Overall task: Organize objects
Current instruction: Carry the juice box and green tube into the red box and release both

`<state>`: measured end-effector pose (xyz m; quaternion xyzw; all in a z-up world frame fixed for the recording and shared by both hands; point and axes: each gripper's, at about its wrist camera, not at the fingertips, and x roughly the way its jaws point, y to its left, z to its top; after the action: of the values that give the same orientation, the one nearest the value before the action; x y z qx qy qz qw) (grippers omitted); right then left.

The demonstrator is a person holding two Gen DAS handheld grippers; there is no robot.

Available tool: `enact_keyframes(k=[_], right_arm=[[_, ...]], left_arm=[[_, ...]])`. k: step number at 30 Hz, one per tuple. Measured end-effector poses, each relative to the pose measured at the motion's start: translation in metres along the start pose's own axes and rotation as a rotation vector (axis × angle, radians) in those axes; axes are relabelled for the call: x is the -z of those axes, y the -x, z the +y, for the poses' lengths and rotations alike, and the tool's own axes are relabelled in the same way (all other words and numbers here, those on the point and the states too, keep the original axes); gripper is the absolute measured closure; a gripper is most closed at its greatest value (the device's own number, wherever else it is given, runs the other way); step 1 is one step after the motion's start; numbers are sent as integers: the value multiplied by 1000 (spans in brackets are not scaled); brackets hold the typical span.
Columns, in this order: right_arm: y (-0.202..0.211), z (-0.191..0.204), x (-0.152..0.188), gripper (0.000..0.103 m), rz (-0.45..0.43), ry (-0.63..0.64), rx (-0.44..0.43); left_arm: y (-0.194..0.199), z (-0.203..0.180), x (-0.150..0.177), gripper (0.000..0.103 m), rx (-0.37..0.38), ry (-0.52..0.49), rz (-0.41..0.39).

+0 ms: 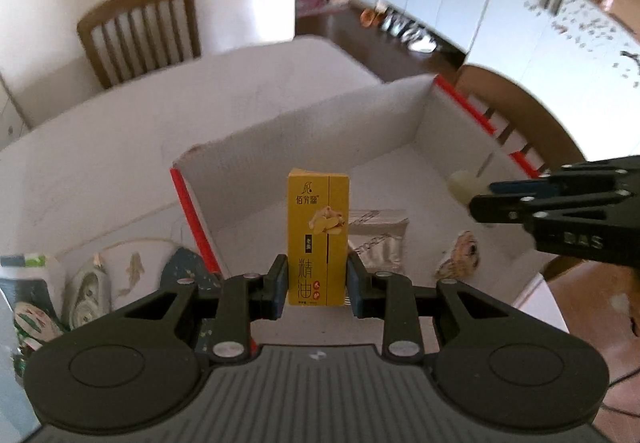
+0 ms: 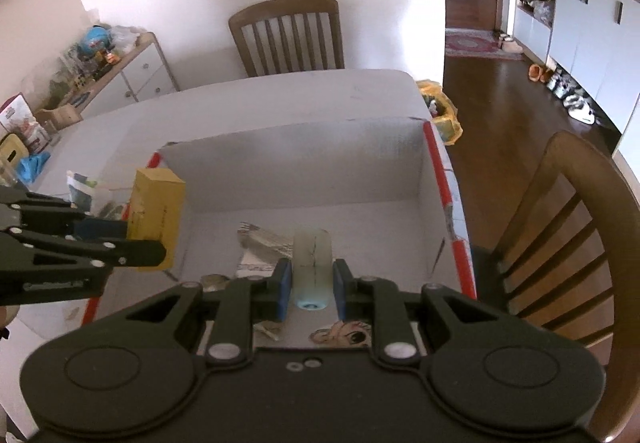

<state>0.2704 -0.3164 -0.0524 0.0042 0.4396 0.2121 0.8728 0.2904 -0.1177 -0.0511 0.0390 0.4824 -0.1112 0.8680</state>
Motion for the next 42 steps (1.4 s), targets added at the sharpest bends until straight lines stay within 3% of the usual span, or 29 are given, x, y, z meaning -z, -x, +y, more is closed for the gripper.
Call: enact_keyframes(k=[9, 18, 30, 42], right_arm=[[-29, -4, 0, 83, 65, 42, 19], [-57, 1, 1, 83, 146, 101, 31], [-74, 5, 9, 81, 211, 116, 24], [-57, 3, 4, 77, 182, 113, 14]], left_arm=[[-47, -12, -17, 74, -99, -38, 110], [-79, -10, -21, 74, -123, -49, 200], [-93, -14, -20, 73, -136, -74, 251], [-84, -8, -24, 73, -119, -59, 213]])
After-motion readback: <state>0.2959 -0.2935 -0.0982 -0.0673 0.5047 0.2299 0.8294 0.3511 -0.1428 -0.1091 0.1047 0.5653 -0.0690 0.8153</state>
